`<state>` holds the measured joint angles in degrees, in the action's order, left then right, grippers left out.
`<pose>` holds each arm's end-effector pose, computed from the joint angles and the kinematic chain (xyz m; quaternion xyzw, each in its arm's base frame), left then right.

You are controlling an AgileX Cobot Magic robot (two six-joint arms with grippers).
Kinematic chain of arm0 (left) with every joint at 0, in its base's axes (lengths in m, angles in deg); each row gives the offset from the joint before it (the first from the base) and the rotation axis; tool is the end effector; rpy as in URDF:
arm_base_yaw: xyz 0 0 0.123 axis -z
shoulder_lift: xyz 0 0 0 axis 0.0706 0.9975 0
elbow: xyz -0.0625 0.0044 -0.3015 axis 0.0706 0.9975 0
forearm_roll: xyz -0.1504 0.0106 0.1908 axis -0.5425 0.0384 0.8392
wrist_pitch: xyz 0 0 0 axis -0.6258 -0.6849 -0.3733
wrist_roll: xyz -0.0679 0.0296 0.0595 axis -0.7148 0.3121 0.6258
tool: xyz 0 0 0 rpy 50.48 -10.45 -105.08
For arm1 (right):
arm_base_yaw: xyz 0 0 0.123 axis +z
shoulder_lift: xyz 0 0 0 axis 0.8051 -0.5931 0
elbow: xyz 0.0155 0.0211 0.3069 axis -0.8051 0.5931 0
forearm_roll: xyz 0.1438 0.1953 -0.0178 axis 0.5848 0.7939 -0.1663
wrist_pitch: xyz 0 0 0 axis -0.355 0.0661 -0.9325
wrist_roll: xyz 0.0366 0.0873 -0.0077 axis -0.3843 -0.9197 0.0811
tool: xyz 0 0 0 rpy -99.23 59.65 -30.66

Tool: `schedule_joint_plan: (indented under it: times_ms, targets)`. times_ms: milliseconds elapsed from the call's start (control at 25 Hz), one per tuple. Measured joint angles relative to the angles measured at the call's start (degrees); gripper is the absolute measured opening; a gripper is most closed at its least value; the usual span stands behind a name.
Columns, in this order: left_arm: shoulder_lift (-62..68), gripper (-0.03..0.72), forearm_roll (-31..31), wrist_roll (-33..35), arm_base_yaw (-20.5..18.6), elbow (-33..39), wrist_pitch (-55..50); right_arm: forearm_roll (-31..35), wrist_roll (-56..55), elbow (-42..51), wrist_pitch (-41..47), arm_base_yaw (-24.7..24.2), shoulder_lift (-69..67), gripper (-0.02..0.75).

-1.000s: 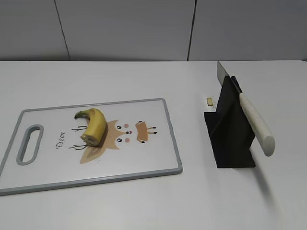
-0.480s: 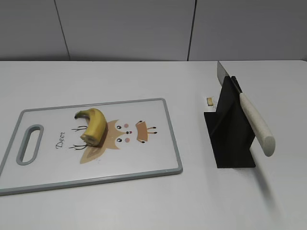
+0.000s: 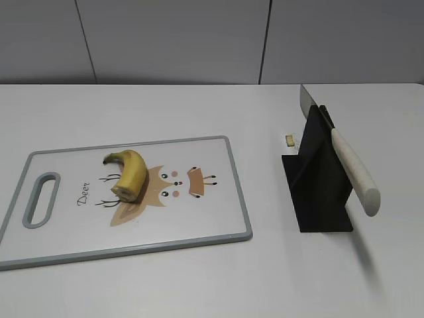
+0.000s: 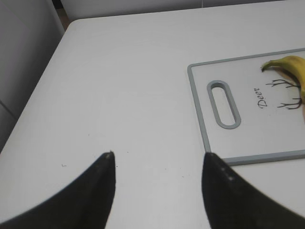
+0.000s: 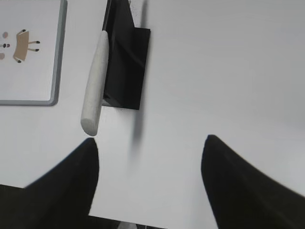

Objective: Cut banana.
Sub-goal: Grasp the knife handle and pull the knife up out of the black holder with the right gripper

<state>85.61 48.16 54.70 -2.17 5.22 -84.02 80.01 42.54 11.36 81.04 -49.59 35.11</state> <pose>-0.0298 0.0079 0.2637 0.0635 0.8610 0.0634 0.5006 0.1304 0.0229 0.3962 -0.0536 0.9423 0.0802 0.3207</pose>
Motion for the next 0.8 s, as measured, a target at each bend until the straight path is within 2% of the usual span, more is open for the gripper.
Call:
schedule_joint_plan:
  times_ms: [480, 600, 800]
  targets:
    - [0.0, 0.553, 0.0, 0.0, 0.0, 0.0, 0.0, 5.3, -2.1, -7.8, 2.8, 1.6, -11.6, 0.519]
    - [0.0, 0.553, 0.0, 0.0, 0.0, 0.0, 0.0, 4.7, -4.3, -9.9, 2.8, 6.2, -16.1, 0.511]
    - [0.0, 0.553, 0.0, 0.0, 0.0, 0.0, 0.0, -0.9, -10.5, -12.4, 2.8, 16.4, -24.3, 0.496]
